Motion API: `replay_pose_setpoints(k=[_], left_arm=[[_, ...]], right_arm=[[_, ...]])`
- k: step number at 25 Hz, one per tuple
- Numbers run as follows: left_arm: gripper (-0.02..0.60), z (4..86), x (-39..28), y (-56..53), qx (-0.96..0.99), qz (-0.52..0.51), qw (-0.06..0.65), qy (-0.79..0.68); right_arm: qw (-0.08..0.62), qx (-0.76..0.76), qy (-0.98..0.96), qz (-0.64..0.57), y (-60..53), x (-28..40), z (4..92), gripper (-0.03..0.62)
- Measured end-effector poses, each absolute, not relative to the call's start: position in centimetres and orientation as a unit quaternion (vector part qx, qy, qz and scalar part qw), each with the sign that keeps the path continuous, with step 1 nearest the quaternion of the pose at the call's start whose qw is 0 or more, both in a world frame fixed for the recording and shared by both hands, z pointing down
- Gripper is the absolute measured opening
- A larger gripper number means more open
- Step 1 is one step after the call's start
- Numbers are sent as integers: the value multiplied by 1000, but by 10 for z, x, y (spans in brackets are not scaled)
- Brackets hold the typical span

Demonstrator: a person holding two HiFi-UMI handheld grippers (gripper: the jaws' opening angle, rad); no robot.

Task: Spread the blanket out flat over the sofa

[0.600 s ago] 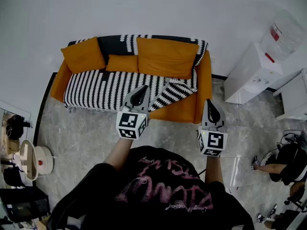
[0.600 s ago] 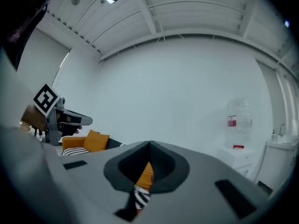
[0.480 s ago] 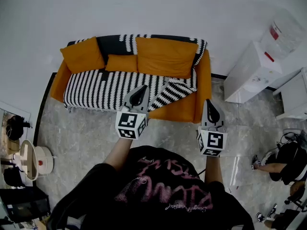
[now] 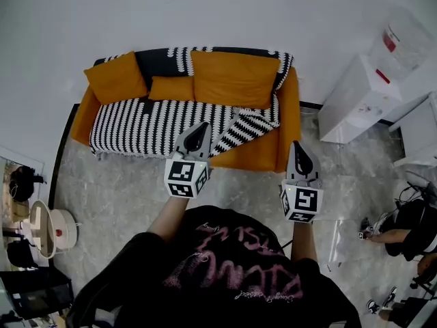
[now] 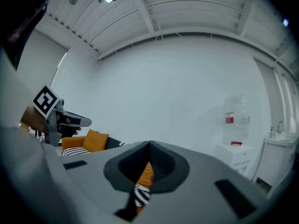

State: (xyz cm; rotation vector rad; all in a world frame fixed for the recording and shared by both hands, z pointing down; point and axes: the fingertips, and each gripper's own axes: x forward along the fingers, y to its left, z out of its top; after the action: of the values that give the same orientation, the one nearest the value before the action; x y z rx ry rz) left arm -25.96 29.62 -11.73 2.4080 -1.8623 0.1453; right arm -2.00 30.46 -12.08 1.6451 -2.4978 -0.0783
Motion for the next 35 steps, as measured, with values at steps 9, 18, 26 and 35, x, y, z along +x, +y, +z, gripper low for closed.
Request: replay_pose_setpoints(k=[9,18,26,35], left_arm=[[15,-109,-226,293,792,57,52,-606],[15,-98,-153,293,783,74,54,-615],[15,-93,-123,301,775,79,55,-625],[15,-88,-140,281,772,75,52,-629]], right_arm=[[56,547,-835,-25,308,10,-117,21],[62,522,-850,-8,313,75,-92,21],[59,505,-861,7,309,107,-80,21],[69,492,-868,10,286,90,-70,21]])
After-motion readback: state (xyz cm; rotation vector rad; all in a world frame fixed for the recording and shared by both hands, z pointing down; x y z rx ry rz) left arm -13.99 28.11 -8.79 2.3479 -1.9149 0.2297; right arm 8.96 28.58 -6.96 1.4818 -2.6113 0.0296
